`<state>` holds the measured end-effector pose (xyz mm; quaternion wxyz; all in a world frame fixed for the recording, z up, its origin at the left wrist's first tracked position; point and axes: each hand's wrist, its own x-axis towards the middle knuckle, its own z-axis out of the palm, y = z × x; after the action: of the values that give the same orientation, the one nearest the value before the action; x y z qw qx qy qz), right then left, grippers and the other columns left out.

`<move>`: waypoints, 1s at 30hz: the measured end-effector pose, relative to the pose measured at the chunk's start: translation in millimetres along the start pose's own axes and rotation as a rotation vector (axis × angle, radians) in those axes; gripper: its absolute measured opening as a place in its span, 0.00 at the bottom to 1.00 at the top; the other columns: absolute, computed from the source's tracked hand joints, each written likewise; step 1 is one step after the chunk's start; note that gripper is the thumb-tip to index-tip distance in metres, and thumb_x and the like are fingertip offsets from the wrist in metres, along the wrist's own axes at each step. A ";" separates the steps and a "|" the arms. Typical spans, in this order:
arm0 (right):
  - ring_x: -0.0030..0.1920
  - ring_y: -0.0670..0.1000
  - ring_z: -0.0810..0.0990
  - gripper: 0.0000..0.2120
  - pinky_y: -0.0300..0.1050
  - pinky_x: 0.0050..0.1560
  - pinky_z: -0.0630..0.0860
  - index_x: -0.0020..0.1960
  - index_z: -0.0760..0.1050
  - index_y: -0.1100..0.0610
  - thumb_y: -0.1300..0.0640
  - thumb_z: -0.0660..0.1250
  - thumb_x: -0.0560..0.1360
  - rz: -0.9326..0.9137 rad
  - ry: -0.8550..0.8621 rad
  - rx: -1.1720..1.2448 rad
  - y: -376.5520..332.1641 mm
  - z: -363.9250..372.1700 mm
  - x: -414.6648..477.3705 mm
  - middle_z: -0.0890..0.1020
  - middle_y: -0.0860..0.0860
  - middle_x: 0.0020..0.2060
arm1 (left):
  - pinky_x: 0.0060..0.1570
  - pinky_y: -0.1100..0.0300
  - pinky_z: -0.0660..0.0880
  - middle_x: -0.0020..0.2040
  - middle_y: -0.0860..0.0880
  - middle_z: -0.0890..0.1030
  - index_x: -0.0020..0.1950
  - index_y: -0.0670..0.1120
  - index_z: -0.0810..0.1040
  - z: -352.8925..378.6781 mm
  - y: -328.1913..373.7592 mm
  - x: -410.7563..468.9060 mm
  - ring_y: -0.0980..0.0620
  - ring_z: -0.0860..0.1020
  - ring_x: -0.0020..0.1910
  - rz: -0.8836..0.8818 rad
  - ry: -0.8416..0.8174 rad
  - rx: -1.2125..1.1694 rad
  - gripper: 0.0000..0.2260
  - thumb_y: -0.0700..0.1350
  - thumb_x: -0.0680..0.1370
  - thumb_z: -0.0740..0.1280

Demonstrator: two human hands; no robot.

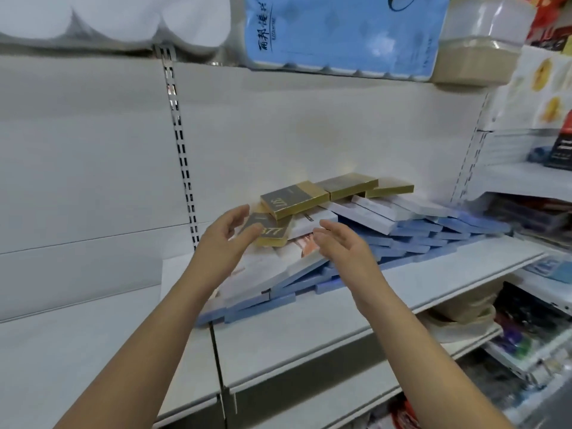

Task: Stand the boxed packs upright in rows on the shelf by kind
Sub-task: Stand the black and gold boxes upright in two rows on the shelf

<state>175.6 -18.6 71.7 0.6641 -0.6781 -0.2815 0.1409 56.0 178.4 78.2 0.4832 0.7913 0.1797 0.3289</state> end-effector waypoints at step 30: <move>0.47 0.51 0.84 0.23 0.53 0.48 0.84 0.58 0.66 0.49 0.66 0.75 0.73 -0.082 0.227 0.221 -0.9 32.5 105.1 0.83 0.52 0.48 | 0.38 0.59 0.81 0.49 0.46 0.88 0.56 0.47 0.85 -55.9 -42.1 52.7 0.50 0.87 0.43 -0.327 -0.083 -0.293 0.06 0.42 0.81 0.70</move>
<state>241.3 67.8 89.2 0.7672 -0.6007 -0.2148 0.0664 56.5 265.9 77.0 0.6467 0.6860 0.2357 0.2358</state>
